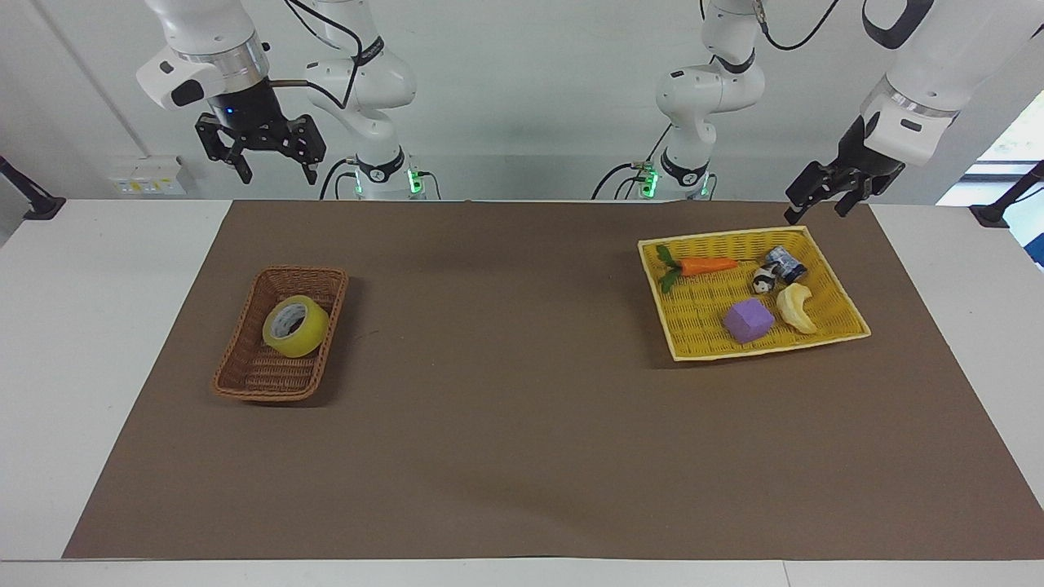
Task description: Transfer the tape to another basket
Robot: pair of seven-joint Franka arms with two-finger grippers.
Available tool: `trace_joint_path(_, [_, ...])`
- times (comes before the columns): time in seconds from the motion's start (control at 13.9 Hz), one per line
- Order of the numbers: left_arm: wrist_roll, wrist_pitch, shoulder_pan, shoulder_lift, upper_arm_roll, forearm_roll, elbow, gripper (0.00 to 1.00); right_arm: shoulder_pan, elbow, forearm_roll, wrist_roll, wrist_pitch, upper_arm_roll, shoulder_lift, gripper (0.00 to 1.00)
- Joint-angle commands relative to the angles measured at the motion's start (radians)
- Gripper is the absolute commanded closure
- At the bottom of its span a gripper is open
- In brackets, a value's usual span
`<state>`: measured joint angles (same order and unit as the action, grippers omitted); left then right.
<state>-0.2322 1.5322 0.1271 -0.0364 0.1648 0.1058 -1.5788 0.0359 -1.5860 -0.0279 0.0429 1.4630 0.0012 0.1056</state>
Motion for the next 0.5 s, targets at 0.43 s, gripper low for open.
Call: trace_joint_path(0.43, [0.004, -0.026, 0.013, 0.0, 0.01, -0.02, 0.017, 0.0, -0.014, 0.011, 0.019, -0.031, -0.007, -0.001, -0.004, 0.0])
